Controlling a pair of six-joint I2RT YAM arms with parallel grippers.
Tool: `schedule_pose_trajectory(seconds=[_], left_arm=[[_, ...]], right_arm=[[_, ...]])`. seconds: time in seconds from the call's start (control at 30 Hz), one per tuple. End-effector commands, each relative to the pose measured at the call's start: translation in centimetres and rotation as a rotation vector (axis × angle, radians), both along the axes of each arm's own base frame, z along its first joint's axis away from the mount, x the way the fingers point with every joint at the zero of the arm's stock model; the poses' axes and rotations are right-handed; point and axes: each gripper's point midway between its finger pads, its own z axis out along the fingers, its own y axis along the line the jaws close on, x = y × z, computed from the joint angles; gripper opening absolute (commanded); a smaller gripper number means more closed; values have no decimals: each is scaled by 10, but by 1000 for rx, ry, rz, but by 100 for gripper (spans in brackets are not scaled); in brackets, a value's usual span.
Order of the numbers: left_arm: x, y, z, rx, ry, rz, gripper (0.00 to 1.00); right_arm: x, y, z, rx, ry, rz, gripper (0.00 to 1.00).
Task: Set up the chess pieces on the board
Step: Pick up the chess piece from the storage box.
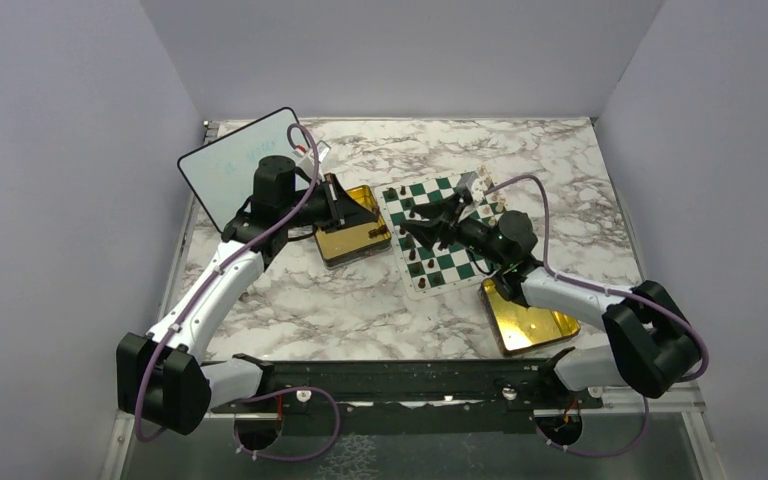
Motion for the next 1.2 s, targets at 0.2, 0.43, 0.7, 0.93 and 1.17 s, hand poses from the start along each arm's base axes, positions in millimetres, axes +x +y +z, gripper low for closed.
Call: schedule_pose_trajectory(seconds=[0.2, 0.43, 0.7, 0.93, 1.17], left_arm=[[-16, -6, 30, -164, 52, -7, 0], [-16, -9, 44, -280, 95, 16, 0], [-13, -10, 58, -328, 93, 33, 0], [-12, -9, 65, -344, 89, 41, 0], [-13, -8, 62, -348, 95, 51, 0]], right_arm=[[6, 13, 36, -13, -493, -36, 52], [3, 20, 48, -28, -658, -90, 55], [-6, 34, 41, -95, -760, -59, 54], [-3, 36, 49, -43, -743, -113, 54], [-3, 40, 58, 5, -735, -123, 52]])
